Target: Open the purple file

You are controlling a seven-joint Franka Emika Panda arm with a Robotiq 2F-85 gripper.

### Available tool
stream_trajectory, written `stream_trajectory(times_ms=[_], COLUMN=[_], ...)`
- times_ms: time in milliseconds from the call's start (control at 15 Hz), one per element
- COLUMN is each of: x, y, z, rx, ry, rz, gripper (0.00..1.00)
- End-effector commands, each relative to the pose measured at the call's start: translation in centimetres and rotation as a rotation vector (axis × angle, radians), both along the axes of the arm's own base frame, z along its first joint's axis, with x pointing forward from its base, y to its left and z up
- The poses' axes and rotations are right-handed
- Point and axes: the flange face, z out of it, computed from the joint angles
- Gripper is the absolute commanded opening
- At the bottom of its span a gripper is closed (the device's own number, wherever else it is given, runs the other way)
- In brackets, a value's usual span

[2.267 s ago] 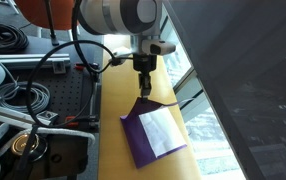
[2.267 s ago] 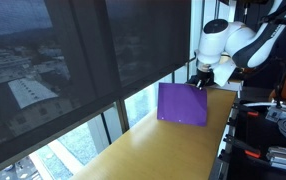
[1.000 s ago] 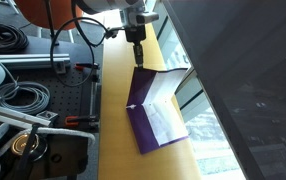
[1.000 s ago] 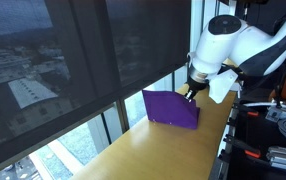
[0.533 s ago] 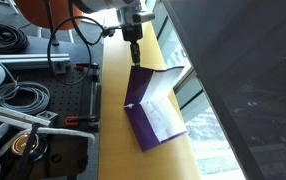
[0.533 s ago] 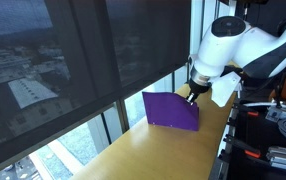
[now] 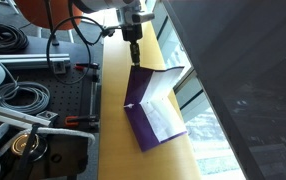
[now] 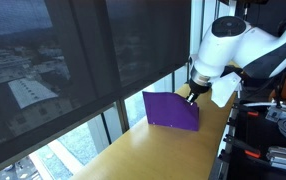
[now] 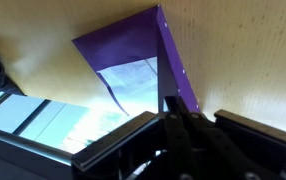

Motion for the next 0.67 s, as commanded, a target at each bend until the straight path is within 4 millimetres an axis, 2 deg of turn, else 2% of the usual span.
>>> stream_trajectory(times_ms=[0,333,400,467,600], x=[-0.62,-0.85,-0.95,-1.06,-1.37], y=[0.04,0.17,0.22,0.25,0.23], z=[0.33,0.24,0.22,0.21,0.06], rx=[0.001,0.006,0.013,0.017,0.02], ry=[0.001,0.006,0.009,0.014,0.023], rz=[-0.015,-0.007,-0.003,0.002,0.005], gripper=[0.0,0.0,0.26,0.27,0.4])
